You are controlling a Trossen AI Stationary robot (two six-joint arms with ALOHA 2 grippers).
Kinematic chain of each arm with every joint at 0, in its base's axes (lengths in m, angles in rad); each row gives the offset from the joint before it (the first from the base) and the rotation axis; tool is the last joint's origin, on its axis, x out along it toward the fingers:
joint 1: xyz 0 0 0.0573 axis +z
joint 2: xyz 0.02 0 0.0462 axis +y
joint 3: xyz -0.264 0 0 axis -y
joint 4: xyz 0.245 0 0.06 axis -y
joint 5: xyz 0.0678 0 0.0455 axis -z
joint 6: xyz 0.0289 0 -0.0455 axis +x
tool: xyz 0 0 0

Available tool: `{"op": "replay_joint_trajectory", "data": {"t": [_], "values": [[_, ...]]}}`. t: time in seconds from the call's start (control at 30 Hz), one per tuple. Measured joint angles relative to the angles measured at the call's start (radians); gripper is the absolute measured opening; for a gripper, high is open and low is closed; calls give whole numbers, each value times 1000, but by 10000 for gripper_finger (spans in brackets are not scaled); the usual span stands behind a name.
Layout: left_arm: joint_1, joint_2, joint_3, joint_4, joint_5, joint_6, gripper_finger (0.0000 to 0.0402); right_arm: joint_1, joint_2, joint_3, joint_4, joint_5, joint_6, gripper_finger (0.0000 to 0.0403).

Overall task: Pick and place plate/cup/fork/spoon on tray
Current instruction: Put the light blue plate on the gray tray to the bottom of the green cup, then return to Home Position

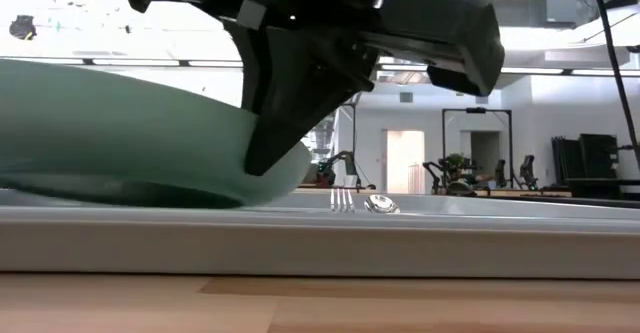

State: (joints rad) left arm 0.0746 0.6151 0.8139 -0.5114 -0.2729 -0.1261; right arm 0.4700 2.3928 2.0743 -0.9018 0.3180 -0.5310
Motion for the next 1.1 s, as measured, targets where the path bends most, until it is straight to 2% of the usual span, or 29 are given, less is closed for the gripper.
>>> {"op": "replay_joint_trajectory", "data": {"t": [0.5,0.73,0.93,1.1], "values": [[0,0,0,-10,0,0,177,-2,0,0,95,-55,8,60],[0,0,0,-18,0,-1,177,-2,0,0,104,-92,15,115],[0,0,0,-22,0,-1,177,-2,-5,0,97,-92,125,173],[0,0,0,-22,1,-3,177,-12,-56,-2,68,-80,183,201]]}}
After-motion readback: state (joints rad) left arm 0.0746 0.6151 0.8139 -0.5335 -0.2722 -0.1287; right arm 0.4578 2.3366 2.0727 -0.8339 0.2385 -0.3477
